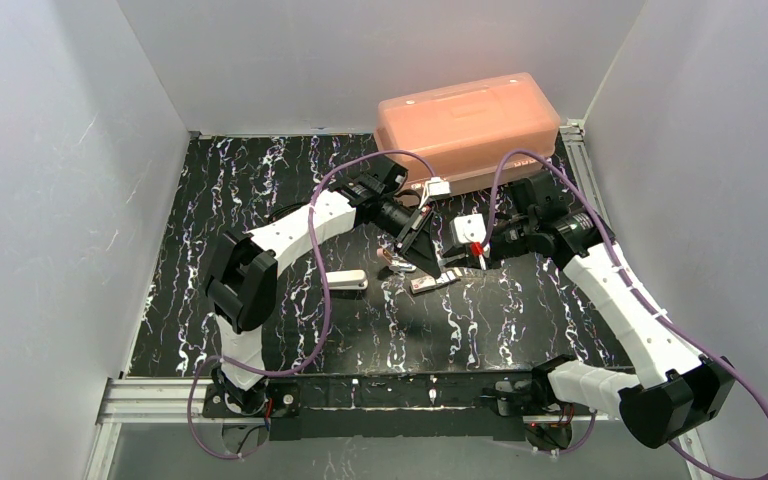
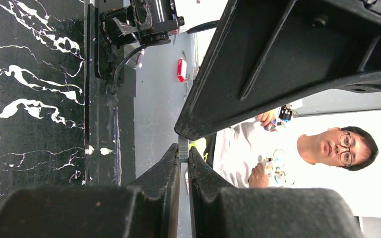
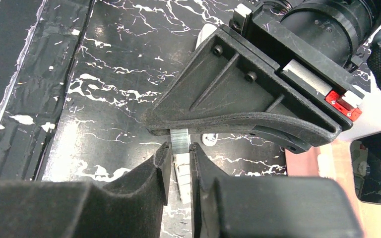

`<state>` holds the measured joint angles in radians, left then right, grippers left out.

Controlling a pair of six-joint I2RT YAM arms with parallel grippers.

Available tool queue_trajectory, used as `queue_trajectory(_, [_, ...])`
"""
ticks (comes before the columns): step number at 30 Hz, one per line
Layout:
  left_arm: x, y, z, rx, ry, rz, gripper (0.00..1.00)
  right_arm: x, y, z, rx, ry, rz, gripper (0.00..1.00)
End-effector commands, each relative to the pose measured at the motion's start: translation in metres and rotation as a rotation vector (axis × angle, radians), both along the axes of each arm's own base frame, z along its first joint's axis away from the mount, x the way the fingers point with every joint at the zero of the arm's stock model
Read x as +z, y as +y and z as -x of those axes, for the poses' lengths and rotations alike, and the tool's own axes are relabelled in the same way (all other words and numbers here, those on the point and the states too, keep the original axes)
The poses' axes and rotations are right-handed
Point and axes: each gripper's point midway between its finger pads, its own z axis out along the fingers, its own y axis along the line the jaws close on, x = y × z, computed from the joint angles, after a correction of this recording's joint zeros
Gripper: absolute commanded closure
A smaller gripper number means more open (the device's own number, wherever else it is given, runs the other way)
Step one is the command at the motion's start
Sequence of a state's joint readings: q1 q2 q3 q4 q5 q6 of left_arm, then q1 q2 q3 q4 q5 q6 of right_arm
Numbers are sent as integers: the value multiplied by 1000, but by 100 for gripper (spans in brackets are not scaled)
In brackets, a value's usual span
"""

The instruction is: Load the staples into the stapler

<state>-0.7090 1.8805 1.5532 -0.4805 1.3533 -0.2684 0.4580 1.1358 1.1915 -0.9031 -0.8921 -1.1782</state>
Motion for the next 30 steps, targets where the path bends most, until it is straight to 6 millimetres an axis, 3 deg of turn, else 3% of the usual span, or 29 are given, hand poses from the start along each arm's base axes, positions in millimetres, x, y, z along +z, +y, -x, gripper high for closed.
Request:
queue_trajectory(1, [14, 2, 1, -23, 10, 36, 100, -2, -1, 7, 14, 9, 6, 75])
queue_trajectory(9, [13, 2, 1, -24, 10, 35, 100, -4, 0, 8, 19, 11, 10, 80])
queue_trajectory(15, [11, 2, 2, -21, -8, 38, 86, -4, -1, 8, 18, 11, 18, 82])
queue_trajectory(23, [10, 8, -1, -1, -158, 57, 56, -4, -1, 7, 7, 29, 21, 84])
queue_trajectory(30, [-5, 33, -37, 135, -410, 12, 47, -16, 1, 5, -65, 127, 22, 84])
